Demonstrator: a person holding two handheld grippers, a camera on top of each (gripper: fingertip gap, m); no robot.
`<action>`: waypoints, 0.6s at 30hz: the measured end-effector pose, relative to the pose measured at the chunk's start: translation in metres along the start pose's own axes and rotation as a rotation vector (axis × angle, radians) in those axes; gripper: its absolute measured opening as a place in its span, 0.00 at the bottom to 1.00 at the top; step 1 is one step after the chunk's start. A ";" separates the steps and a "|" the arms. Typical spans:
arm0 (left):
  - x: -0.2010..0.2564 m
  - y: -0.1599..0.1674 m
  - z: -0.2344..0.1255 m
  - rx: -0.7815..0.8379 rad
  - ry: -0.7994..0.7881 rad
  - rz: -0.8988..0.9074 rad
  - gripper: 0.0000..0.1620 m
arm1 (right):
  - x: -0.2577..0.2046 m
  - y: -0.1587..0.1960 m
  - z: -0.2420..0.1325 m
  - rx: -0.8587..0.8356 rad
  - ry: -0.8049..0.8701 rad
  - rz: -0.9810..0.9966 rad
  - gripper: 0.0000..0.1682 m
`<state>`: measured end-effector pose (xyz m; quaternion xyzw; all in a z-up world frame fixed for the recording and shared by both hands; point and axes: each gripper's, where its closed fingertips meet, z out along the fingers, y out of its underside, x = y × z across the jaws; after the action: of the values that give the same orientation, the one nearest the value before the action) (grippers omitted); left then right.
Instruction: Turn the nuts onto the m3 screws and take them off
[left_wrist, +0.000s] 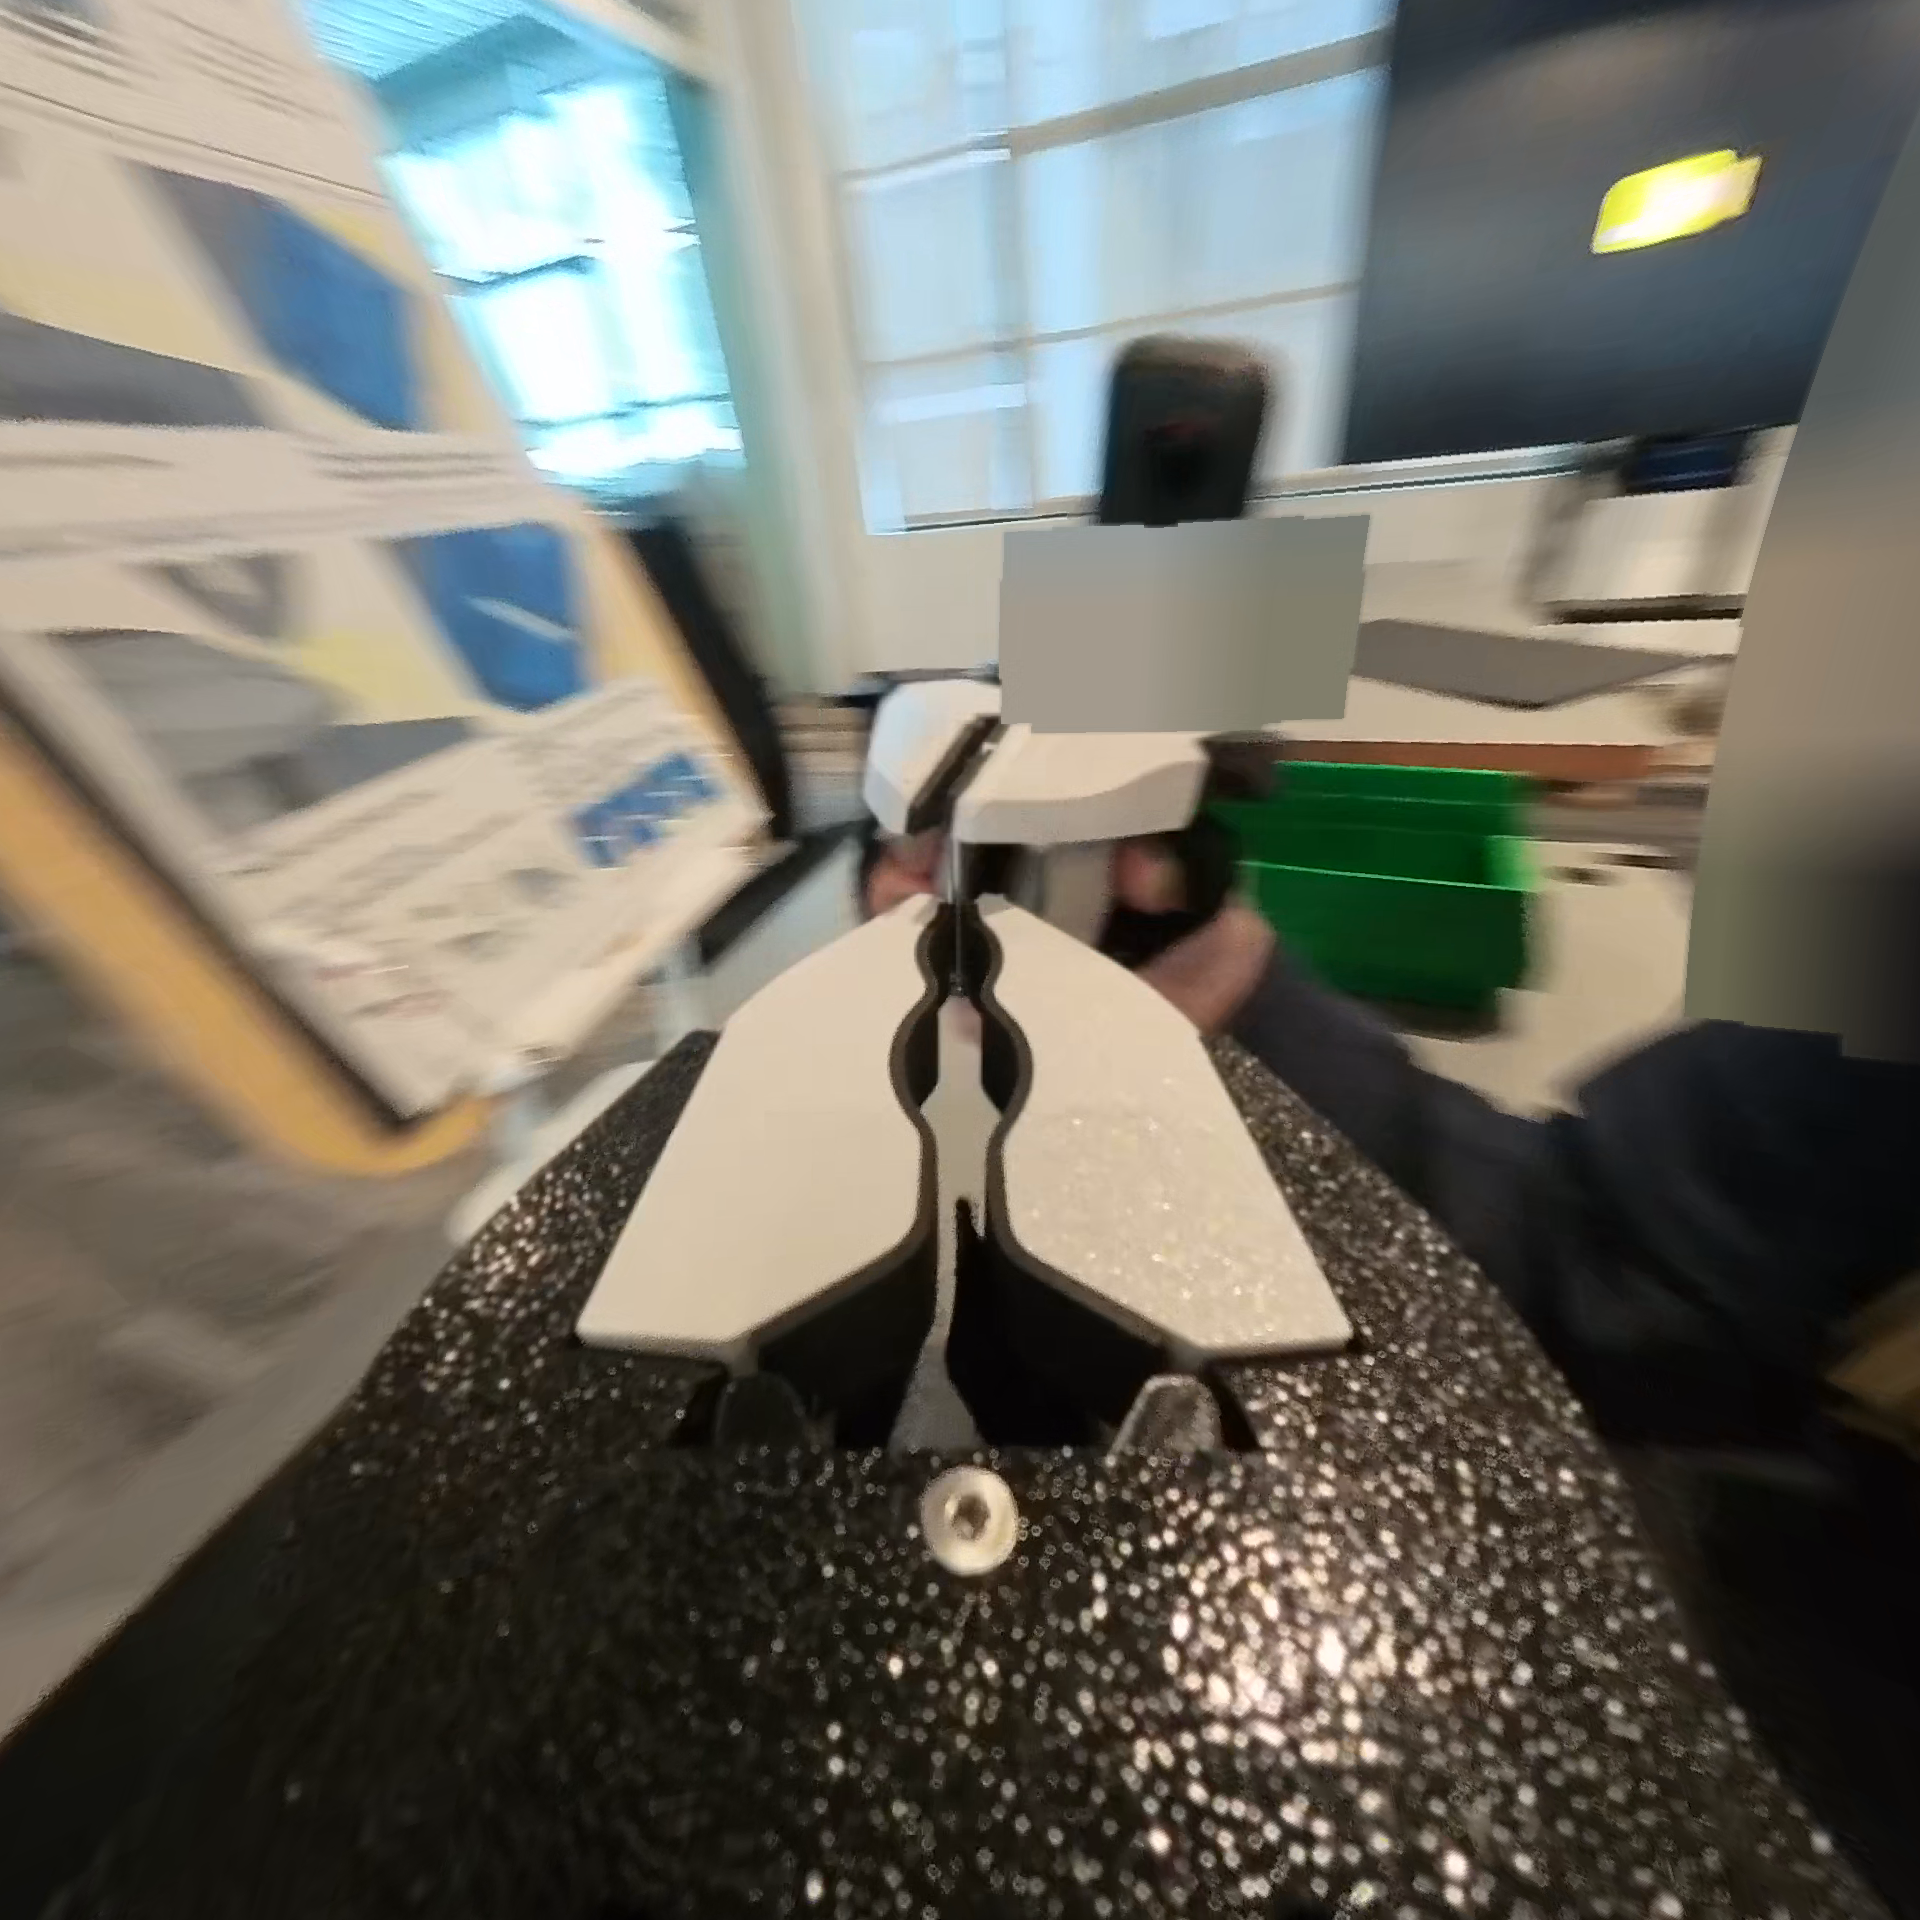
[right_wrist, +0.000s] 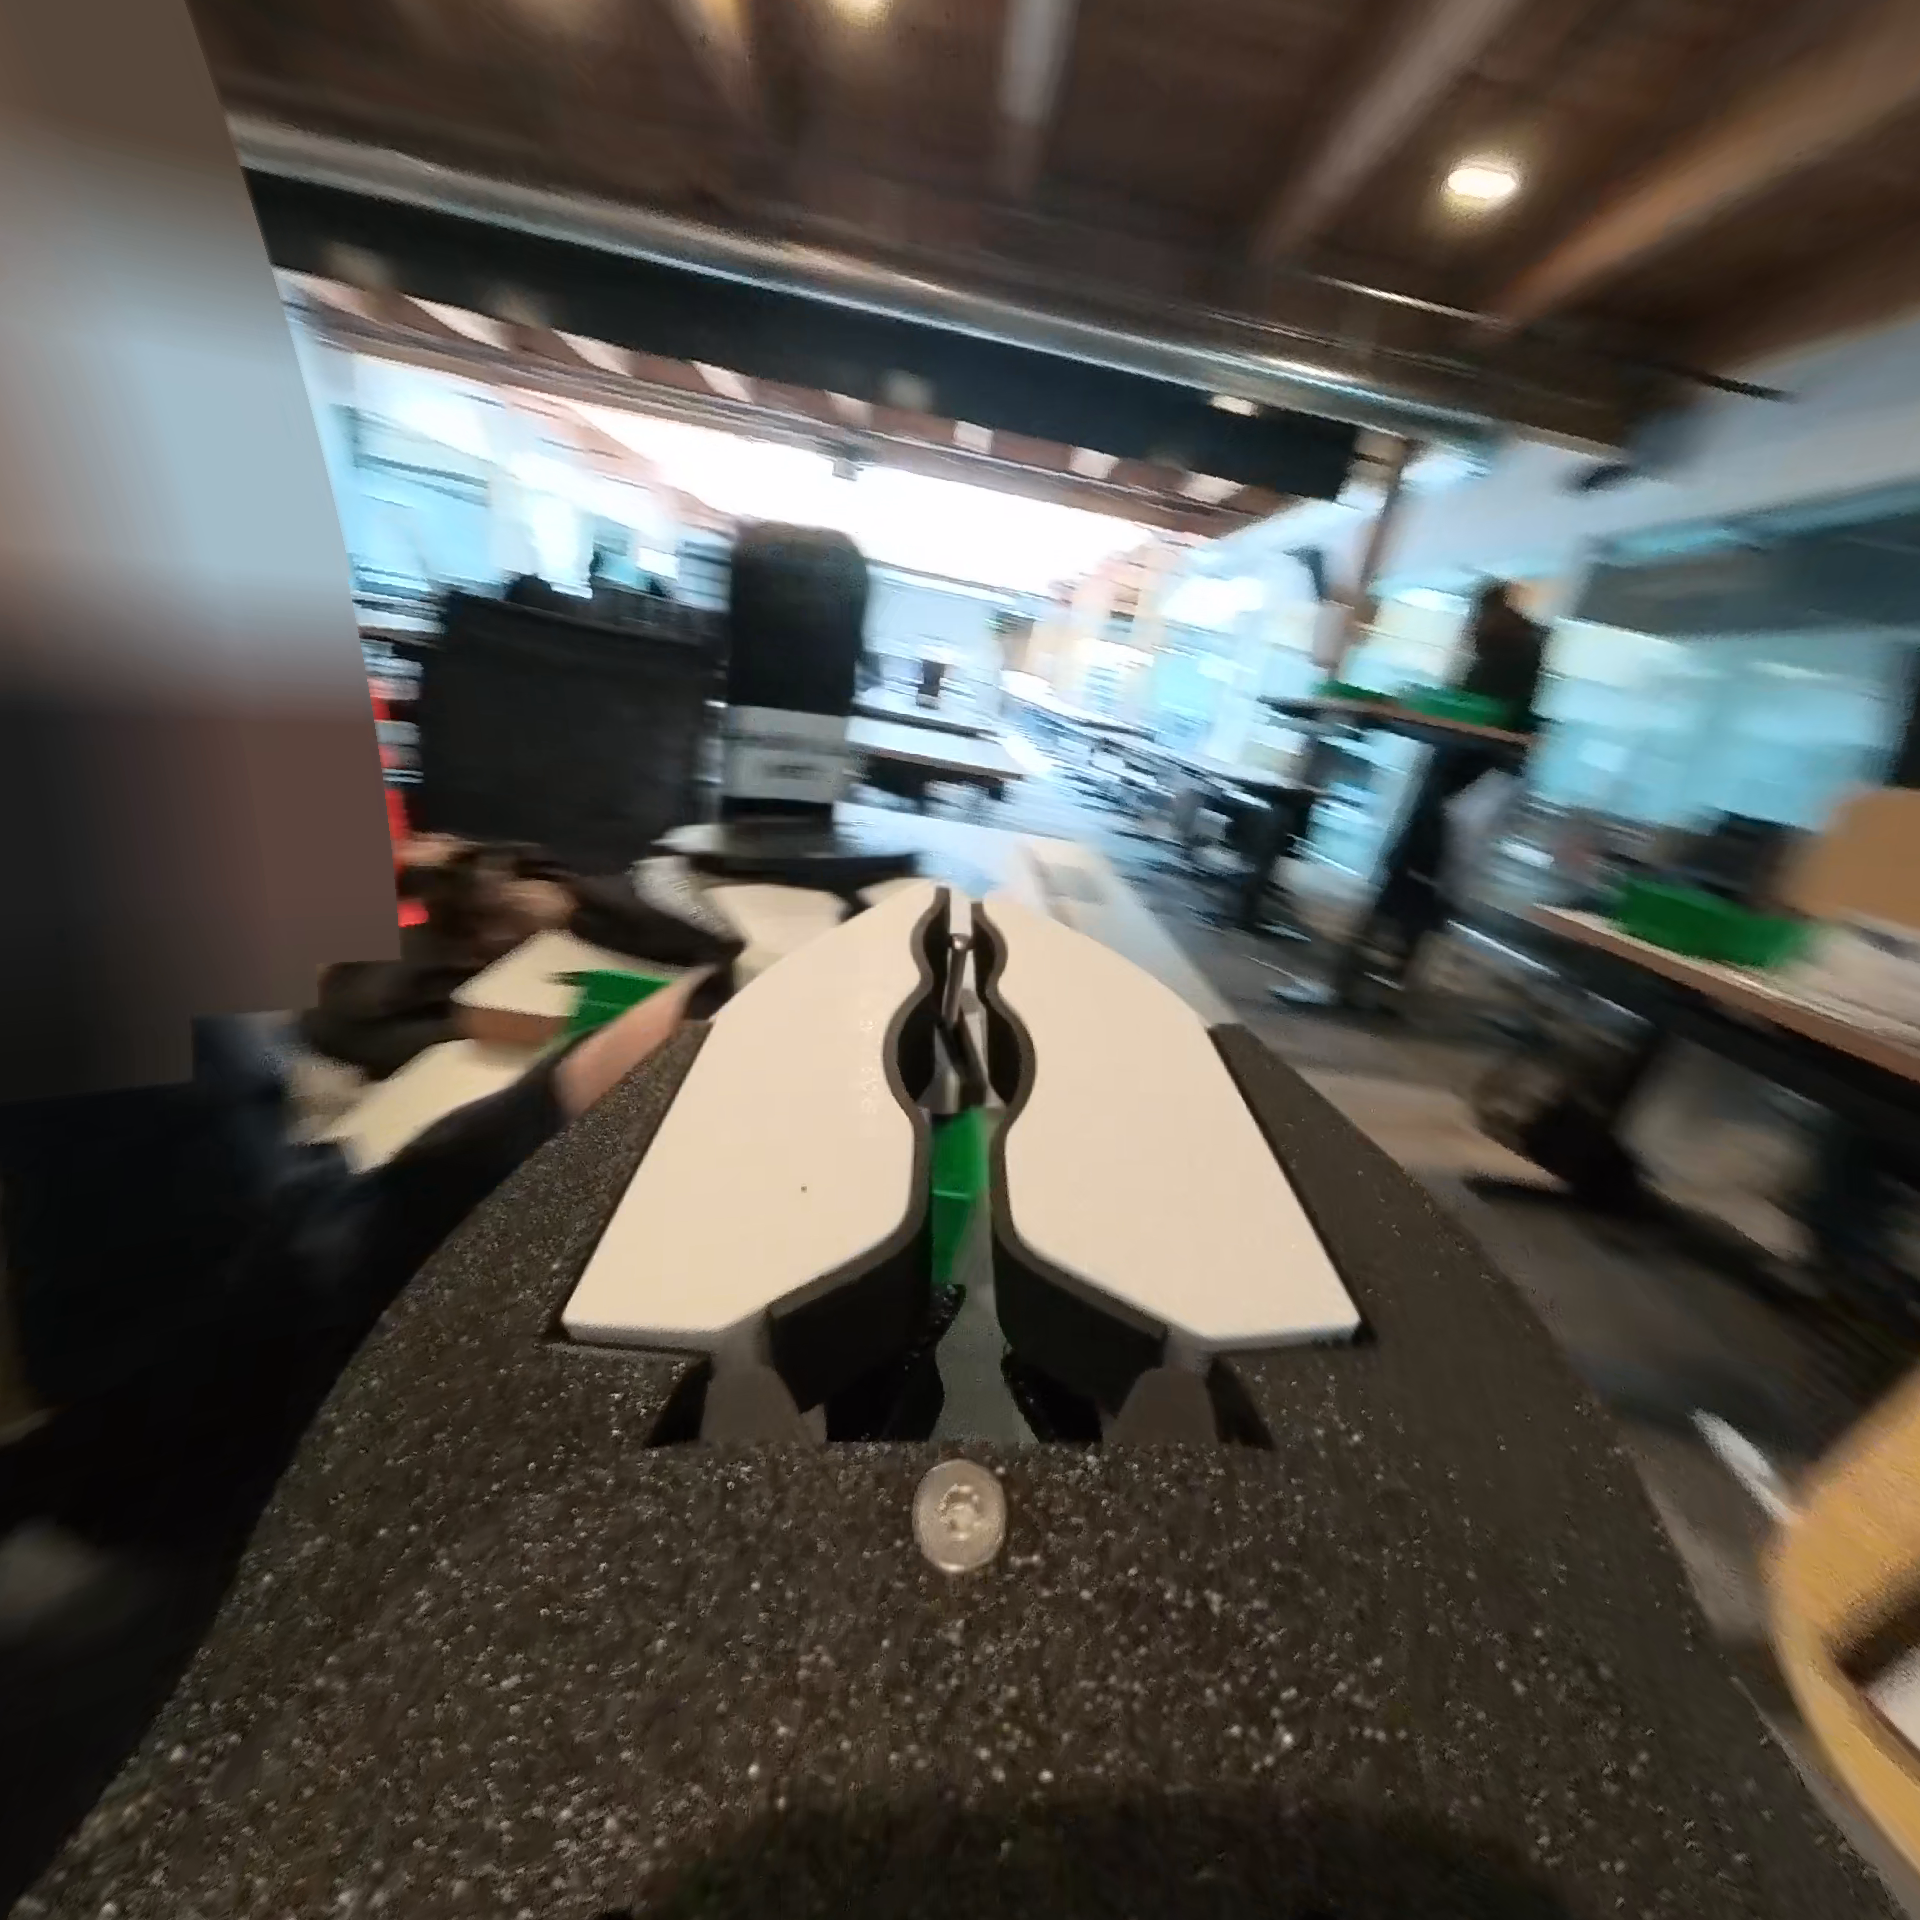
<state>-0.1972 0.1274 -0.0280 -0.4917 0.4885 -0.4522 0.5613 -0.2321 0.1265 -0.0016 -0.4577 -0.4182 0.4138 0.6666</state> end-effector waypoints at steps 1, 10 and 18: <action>-0.009 0.000 -0.001 -0.002 -0.078 0.014 0.01 | 0.007 0.001 0.004 -0.017 0.062 -0.001 0.02; -0.005 -0.001 -0.005 0.005 -0.024 -0.019 0.01 | 0.000 -0.005 0.005 0.086 -0.046 0.056 0.17; 0.041 0.008 -0.012 -0.045 0.397 -0.179 0.01 | -0.036 0.000 -0.023 0.115 -0.377 0.079 0.19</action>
<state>-0.2047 0.0868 -0.0411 -0.4467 0.5538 -0.5772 0.4007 -0.2218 0.0873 -0.0131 -0.3492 -0.4931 0.5412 0.5848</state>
